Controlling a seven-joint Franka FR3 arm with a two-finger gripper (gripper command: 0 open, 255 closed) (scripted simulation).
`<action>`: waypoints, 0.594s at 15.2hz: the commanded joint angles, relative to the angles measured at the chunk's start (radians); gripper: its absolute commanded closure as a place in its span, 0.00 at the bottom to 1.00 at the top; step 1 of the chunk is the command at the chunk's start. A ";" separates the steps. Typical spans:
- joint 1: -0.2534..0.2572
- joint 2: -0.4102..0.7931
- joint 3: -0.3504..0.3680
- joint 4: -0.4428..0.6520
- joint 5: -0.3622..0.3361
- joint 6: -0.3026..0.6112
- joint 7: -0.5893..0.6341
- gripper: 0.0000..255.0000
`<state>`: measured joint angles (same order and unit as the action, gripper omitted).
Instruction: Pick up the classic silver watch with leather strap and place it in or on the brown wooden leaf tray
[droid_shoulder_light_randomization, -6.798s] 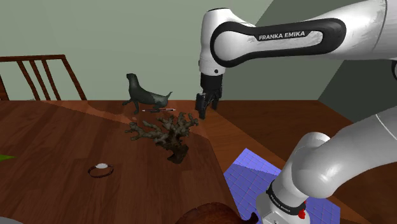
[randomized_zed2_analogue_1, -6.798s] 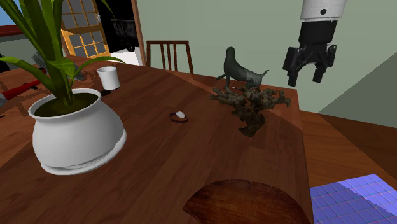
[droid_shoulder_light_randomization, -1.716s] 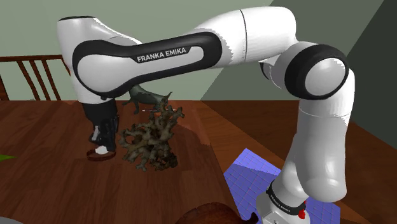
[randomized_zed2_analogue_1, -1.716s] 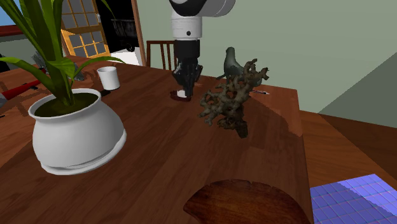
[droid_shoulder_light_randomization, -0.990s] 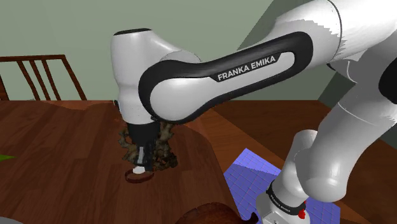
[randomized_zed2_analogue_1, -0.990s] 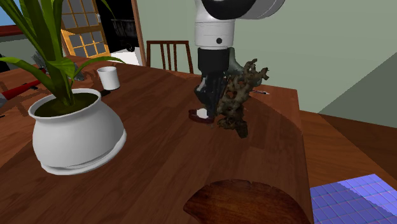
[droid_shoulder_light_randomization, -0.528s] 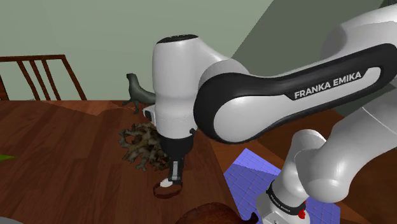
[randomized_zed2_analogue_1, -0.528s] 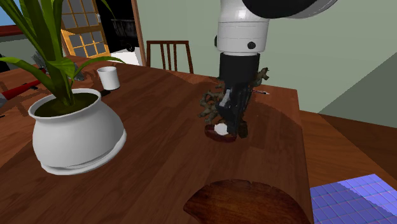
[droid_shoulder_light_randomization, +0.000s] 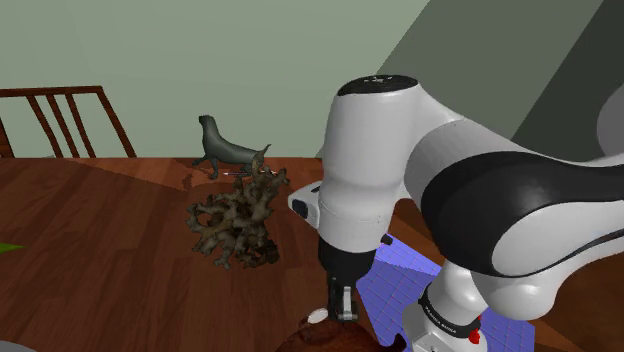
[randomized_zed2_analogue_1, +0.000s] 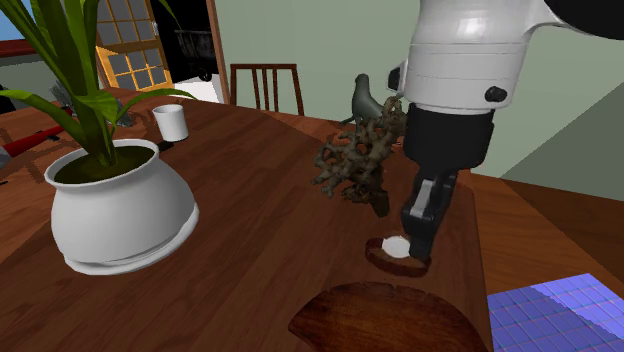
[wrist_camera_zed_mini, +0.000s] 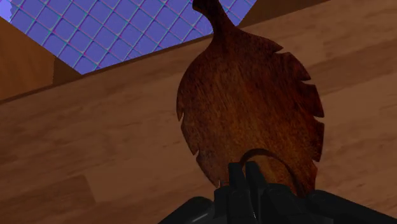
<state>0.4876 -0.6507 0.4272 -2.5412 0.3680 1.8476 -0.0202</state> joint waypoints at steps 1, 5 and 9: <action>0.036 -0.085 0.004 -0.044 0.029 -0.038 0.022 1.00; 0.078 -0.163 0.017 -0.109 0.065 -0.048 0.045 1.00; 0.083 -0.149 0.036 -0.154 0.083 0.010 0.037 1.00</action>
<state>0.5684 -0.8005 0.4597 -2.6823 0.4460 1.8443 0.0192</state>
